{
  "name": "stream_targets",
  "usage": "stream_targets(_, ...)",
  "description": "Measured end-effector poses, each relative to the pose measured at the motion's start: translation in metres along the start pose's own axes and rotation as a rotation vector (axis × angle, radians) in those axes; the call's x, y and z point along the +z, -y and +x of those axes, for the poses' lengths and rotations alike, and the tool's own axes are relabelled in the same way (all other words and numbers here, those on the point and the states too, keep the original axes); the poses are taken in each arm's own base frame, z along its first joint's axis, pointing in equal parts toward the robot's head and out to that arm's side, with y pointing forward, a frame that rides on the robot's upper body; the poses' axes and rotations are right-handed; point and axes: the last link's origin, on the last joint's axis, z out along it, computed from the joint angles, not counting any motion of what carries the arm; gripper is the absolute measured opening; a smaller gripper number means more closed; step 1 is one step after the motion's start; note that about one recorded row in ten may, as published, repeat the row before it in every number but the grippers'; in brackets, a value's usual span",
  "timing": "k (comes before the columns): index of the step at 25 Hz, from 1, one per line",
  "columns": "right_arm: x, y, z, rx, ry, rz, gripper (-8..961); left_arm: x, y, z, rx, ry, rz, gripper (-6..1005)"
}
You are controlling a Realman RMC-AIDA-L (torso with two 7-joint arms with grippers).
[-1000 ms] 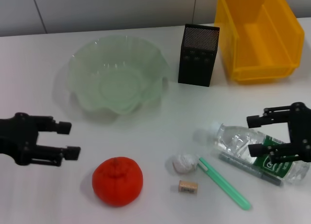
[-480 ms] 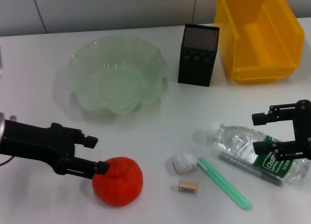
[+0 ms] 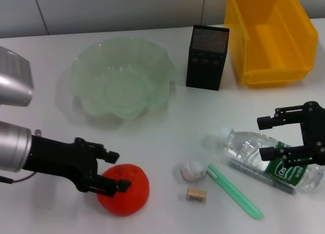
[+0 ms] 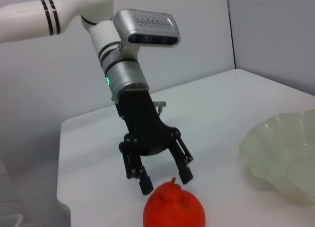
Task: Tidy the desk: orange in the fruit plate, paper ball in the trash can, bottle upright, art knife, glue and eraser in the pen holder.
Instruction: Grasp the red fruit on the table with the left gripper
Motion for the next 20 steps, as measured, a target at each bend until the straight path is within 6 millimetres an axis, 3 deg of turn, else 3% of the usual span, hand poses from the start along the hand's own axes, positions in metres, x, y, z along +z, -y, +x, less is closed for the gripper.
stream_targets(5,0.001,0.000,-0.001,0.002,-0.004,-0.006,628,0.012,-0.001,0.000,-0.005,0.013,-0.058,786)
stream_targets(15,0.003,0.001,-0.001,0.004,-0.001,-0.005,621,0.015,-0.002,0.001,0.041,0.002,-0.072,782)
stream_targets(20,0.003,0.000,-0.001,0.007,0.005,-0.005,617,0.018,0.000,-0.003,0.042,0.011,-0.054,685)
